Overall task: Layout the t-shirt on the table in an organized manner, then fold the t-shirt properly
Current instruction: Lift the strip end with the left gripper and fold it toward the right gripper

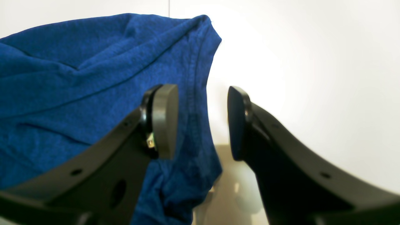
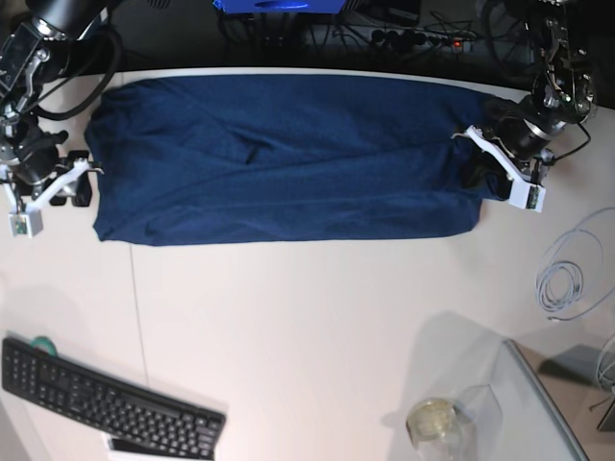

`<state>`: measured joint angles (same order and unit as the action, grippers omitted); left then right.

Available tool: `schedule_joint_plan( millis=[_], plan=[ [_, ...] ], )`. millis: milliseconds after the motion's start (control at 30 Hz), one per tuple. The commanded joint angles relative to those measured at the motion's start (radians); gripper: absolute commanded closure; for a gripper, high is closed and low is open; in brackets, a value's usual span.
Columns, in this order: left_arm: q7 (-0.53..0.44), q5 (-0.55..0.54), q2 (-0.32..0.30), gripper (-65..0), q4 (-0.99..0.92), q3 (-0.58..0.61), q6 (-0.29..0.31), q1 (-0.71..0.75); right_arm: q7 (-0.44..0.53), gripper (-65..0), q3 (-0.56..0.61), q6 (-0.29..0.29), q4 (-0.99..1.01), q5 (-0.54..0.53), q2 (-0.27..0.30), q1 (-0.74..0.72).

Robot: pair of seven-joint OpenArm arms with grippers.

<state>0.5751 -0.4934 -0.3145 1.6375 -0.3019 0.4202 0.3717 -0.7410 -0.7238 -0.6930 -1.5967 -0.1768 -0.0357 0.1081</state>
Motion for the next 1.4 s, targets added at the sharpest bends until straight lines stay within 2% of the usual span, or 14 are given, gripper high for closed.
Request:
schedule_joint_plan(
  millis=[0,133,233,467,567,633,900,1267,1367],
  plan=[
    [-0.007,-0.008,-0.004,0.0,0.042,0.011,-0.007,-0.006,0.021,-24.5,-0.001,-0.005,-0.015,-0.016,0.01,-0.014],
    [0.058,-0.008,0.053,0.0,0.105,0.08,-0.014,-0.021,0.021,-24.5,-0.001,-0.005,-0.015,-0.016,0.01,-0.02],
    [0.085,-0.008,0.081,0.0,0.105,0.158,-0.082,-0.064,0.021,-24.5,-0.001,-0.005,-0.015,-0.016,0.01,-0.02],
    [0.082,-0.008,0.096,0.0,0.037,0.416,-0.16,-0.164,0.021,-24.5,-0.001,-0.005,-0.015,-0.016,0.01,-0.021],
    [0.082,-0.008,0.123,0.0,-0.007,0.465,-0.206,-0.193,0.021,-24.5,-0.001,-0.005,-0.015,-0.016,0.01,-0.021],
    [0.081,-0.008,0.139,0.0,-0.026,0.498,-0.211,-0.205,0.021,-24.5,-0.001,-0.005,-0.015,-0.016,0.01,-0.021],
    [0.084,-0.009,0.17,0.0,-0.033,0.527,-0.212,-0.222,0.021,-24.5,-0.001,-0.005,-0.015,-0.016,0.01,-0.026],
    [0.085,-0.009,0.173,0.0,-0.069,0.528,-0.212,-0.234,0.021,-24.5,-0.001,-0.005,-0.015,-0.016,0.01,-0.026],
    [0.085,-0.009,0.168,0.0,-0.082,0.562,-0.212,-0.242,0.021,-24.5,-0.001,-0.005,-0.015,-0.016,0.01,-0.026]
  ],
)
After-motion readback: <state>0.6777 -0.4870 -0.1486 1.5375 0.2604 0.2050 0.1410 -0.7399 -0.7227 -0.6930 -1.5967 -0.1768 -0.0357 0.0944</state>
